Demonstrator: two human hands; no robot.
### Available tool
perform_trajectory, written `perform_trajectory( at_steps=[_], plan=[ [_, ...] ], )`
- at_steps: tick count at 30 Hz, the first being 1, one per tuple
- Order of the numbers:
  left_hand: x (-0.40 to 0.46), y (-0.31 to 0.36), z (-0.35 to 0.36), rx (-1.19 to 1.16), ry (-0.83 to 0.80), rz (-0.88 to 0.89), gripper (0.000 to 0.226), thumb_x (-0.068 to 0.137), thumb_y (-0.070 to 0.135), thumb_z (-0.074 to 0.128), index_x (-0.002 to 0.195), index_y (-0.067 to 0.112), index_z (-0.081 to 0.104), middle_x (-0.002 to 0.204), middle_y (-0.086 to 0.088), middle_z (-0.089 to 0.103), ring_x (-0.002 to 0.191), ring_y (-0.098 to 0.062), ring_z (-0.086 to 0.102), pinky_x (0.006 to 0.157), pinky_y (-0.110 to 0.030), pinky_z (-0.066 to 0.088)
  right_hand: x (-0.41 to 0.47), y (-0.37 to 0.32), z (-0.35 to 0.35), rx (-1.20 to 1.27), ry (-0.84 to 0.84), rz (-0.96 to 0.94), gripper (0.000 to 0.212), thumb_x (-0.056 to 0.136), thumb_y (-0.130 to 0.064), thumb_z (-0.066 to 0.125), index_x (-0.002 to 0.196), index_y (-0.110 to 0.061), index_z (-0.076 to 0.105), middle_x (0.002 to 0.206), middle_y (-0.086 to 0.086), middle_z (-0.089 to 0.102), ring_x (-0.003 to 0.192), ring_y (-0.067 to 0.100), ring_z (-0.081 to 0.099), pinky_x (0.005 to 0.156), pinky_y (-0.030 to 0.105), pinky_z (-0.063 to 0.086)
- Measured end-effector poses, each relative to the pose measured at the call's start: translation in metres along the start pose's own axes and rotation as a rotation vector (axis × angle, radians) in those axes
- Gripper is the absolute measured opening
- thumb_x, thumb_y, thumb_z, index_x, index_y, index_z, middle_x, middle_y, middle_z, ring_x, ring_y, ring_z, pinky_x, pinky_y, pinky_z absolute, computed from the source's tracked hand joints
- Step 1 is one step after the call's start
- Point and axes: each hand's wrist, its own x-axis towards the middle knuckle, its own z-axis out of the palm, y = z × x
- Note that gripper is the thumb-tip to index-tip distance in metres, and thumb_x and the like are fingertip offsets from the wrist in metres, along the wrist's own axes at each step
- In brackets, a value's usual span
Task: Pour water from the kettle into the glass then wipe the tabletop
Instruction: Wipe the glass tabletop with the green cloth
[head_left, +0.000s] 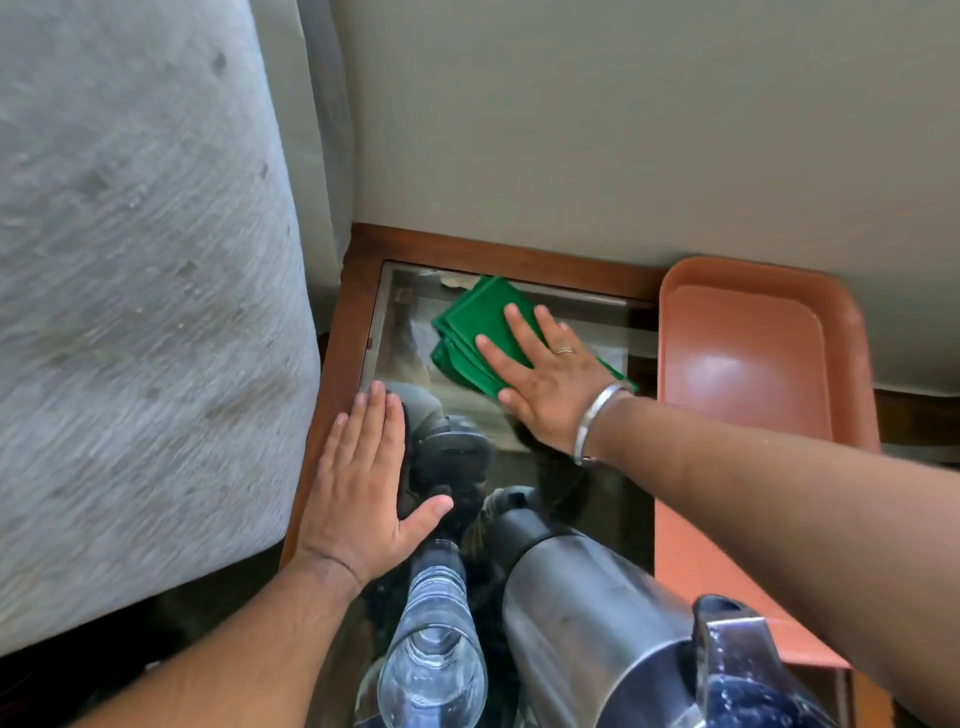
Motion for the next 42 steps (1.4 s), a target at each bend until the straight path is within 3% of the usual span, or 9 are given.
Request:
perform_trajectory(
  at_steps=[6,9,13,20,27,32,34,39,42],
  plan=[
    [-0.001,0.001,0.001,-0.061,0.007,-0.014,0.107,0.089,0.081,0.011,0.157,0.000,-0.002,0.165,-0.022,-0.002,0.154,-0.034,0.001,0.124,-0.047,0.002,-0.040,-0.016,0.029,-0.014,-0.057,-0.417,0.071,0.098,-0.045,0.040,0.151,-0.044,-0.008,0.154,0.001,-0.027,0.137,0.032,-0.033,0.106,0.048,-0.026],
    [0.000,0.001,-0.001,-0.049,0.002,-0.004,0.105,0.090,0.079,0.013,0.157,-0.002,0.003,0.165,-0.023,0.002,0.154,-0.034,0.004,0.123,-0.049,0.006,-0.046,0.002,0.033,0.007,-0.044,-0.058,0.069,0.099,-0.050,0.028,0.141,-0.046,-0.027,0.156,0.000,-0.031,0.138,0.031,-0.037,0.115,0.048,-0.020],
    [0.001,-0.003,0.004,-0.054,0.021,0.014,0.103,0.091,0.078,0.015,0.158,0.002,0.000,0.166,-0.022,0.002,0.154,-0.034,0.004,0.122,-0.051,0.009,0.000,0.000,0.013,0.126,0.160,0.389,0.067,0.099,-0.048,0.024,0.155,-0.025,-0.005,0.163,0.020,-0.009,0.149,0.040,-0.009,0.120,0.050,-0.002],
    [0.000,0.001,-0.003,-0.063,-0.022,-0.009,0.105,0.090,0.079,0.014,0.157,-0.001,0.007,0.166,-0.022,0.005,0.154,-0.034,0.006,0.122,-0.051,0.010,-0.033,-0.020,0.029,-0.037,0.066,-0.452,0.062,0.095,-0.046,0.036,0.153,-0.033,0.018,0.163,0.012,0.008,0.148,0.036,0.003,0.117,0.056,0.007],
    [-0.002,-0.003,0.005,-0.027,-0.008,0.012,0.101,0.092,0.077,0.018,0.158,0.001,0.008,0.167,-0.020,0.006,0.154,-0.034,0.008,0.122,-0.049,0.009,0.045,-0.016,-0.001,0.164,0.176,0.348,0.065,0.099,-0.045,0.024,0.154,-0.030,-0.005,0.164,0.017,-0.008,0.149,0.041,-0.008,0.119,0.052,-0.001],
    [-0.002,-0.003,0.003,-0.061,0.009,-0.005,0.104,0.091,0.079,0.016,0.158,0.000,0.004,0.167,-0.020,0.003,0.154,-0.034,0.007,0.122,-0.049,0.008,0.038,-0.028,-0.011,-0.043,0.059,-0.596,0.062,0.096,-0.039,0.049,0.153,-0.030,0.025,0.164,0.014,0.014,0.149,0.041,0.006,0.118,0.054,0.004],
    [-0.002,-0.002,0.003,-0.062,0.000,-0.010,0.105,0.090,0.079,0.018,0.158,0.000,0.006,0.167,-0.020,0.003,0.154,-0.034,0.008,0.121,-0.049,0.009,0.029,0.005,-0.014,-0.117,0.003,-0.693,0.060,0.098,-0.039,0.048,0.153,-0.033,0.024,0.165,0.008,0.011,0.151,0.035,0.002,0.119,0.051,-0.002],
    [-0.003,-0.007,0.010,-0.018,0.002,0.036,0.107,0.089,0.080,0.027,0.157,-0.001,0.011,0.167,-0.021,0.007,0.153,-0.035,0.011,0.120,-0.049,0.011,0.069,-0.012,-0.020,0.122,0.136,0.139,0.064,0.098,-0.046,0.029,0.155,-0.035,0.001,0.166,0.010,-0.008,0.150,0.034,-0.009,0.120,0.048,-0.004],
    [-0.004,-0.006,0.010,-0.010,0.031,0.042,0.107,0.090,0.080,0.025,0.156,-0.003,0.012,0.166,-0.023,0.009,0.153,-0.036,0.012,0.120,-0.050,0.011,0.074,-0.047,-0.018,0.101,0.100,-0.013,0.067,0.098,-0.047,0.033,0.154,-0.036,-0.002,0.164,0.011,-0.014,0.148,0.036,-0.017,0.117,0.051,-0.008]
  ],
)
